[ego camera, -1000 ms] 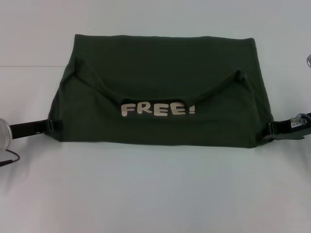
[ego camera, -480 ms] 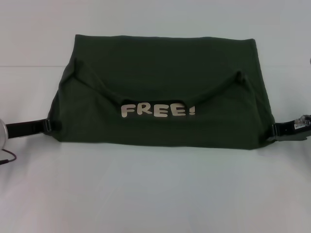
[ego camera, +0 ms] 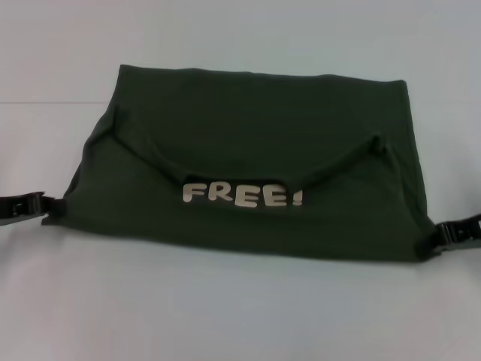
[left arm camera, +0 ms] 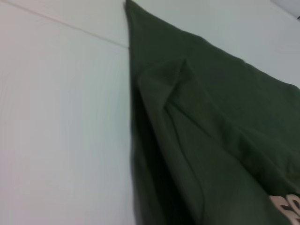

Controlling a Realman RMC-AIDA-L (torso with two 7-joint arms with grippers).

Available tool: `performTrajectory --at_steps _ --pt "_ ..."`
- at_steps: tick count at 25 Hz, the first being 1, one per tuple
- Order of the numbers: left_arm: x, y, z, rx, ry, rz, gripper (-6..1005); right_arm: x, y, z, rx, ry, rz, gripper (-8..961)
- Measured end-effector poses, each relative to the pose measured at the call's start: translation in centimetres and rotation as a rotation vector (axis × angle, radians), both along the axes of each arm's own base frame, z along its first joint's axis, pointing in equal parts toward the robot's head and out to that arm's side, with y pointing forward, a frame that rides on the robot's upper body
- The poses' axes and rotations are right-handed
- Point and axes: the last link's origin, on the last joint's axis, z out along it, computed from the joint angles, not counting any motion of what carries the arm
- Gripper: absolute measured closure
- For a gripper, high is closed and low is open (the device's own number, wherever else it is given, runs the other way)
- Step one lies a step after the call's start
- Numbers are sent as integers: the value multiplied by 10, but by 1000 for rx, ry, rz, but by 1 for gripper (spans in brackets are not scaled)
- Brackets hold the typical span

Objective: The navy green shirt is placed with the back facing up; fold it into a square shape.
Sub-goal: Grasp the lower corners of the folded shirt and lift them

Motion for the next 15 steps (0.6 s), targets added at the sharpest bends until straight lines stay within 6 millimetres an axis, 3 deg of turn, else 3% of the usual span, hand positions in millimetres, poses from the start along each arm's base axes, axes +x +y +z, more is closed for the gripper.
performTrajectory --at_steps 8,15 --pt "-18 -29 23 -59 -9 80 980 19 -33 6 -115 28 2 936" --pt "-15 -52 24 -136 -98 72 979 22 -48 5 -185 54 29 936"
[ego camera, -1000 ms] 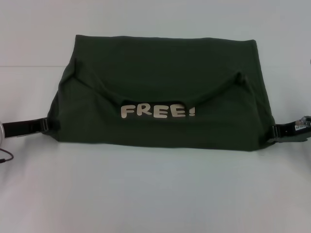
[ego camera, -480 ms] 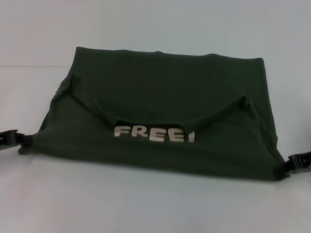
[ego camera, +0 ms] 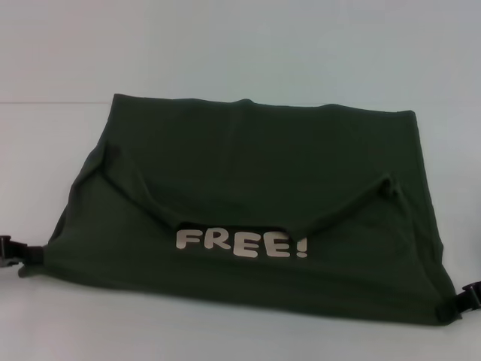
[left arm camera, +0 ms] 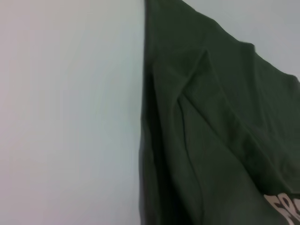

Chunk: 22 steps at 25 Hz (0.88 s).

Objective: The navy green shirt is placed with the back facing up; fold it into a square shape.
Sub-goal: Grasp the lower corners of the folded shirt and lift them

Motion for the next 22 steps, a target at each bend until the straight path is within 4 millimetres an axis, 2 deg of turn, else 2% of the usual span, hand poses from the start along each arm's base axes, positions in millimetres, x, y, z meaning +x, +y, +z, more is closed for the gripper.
performTrajectory --at_steps 10,22 --pt "5 -23 -7 -89 -88 -17 978 -1 -11 0 -57 29 2 936" --pt "8 -49 -6 -205 -157 -27 976 11 -37 5 -131 51 -9 937"
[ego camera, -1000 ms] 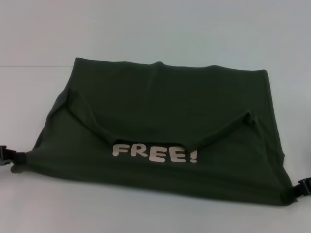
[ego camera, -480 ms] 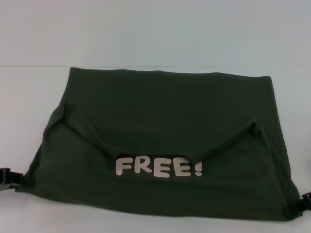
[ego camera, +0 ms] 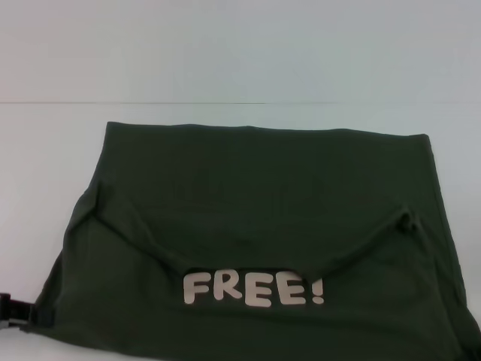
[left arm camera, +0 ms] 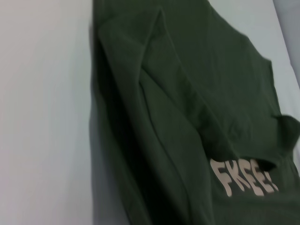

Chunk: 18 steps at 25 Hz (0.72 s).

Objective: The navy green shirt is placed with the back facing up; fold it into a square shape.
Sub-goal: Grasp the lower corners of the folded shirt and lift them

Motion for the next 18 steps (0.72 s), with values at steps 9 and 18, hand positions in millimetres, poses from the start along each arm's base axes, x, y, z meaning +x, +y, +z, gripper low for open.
performTrajectory --at_steps 9,18 --pt "3 -15 -1 -105 -20 -11 975 2 -17 4 -72 38 20 937" --pt "4 -20 -1 -153 -15 -21 973 3 -20 1 -73 41 11 936"
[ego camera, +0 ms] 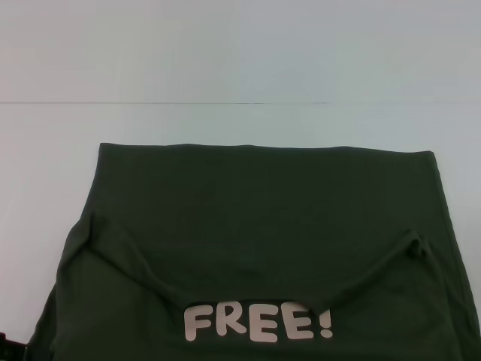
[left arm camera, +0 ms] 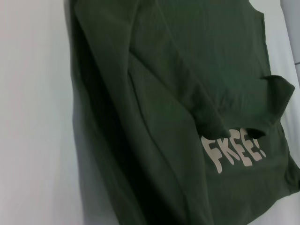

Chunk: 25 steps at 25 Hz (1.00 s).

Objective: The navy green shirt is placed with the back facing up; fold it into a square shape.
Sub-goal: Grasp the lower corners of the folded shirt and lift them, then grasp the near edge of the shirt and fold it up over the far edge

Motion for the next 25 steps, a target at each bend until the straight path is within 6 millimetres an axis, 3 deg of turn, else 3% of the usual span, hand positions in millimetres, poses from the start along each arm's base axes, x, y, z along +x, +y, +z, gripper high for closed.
performTrajectory --at_steps 7,14,25 --pt "4 8 8 47 -23 -14 972 -3 4 6 56 51 -21 936" --pt "19 30 21 173 -119 -45 971 -1 13 28 200 128 -86 936" --pt "35 80 27 433 -206 -31 969 -6 45 62 544 298 -199 936"
